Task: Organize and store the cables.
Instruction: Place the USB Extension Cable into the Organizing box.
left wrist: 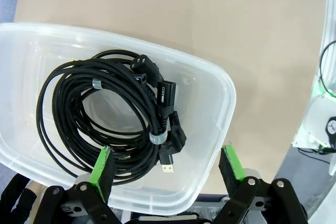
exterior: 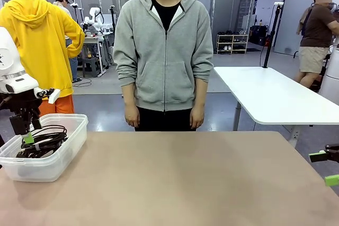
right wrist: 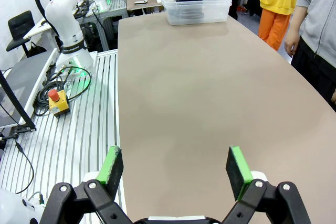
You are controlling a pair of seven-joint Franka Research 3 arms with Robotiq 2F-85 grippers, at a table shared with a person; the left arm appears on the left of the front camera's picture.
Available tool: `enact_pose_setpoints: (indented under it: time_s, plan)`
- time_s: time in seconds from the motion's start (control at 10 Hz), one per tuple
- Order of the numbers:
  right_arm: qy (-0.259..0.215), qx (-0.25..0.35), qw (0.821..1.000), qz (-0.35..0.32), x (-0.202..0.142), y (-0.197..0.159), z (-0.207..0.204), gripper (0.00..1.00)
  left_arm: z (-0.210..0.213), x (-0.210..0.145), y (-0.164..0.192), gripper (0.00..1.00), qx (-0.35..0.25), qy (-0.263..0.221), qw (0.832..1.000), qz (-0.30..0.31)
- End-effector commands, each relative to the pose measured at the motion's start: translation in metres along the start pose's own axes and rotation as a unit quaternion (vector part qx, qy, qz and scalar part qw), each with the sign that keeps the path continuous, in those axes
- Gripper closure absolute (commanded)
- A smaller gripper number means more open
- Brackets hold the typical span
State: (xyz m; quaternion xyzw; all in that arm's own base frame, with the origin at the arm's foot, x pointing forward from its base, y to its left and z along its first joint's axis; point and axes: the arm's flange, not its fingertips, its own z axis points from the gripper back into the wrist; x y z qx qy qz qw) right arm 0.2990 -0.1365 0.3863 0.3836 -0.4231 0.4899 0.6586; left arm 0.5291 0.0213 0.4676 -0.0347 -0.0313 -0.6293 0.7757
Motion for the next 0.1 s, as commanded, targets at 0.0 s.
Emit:
enact_pose_setpoints:
  time_s: [0.0]
  plan:
    - [-0.005, 0.002, 1.0, 0.006, 0.0005, 0.0004, 0.0012, 0.0, 0.001, -0.0013, 0.0023, 0.0, 0.002, 0.001, 1.0, -0.003]
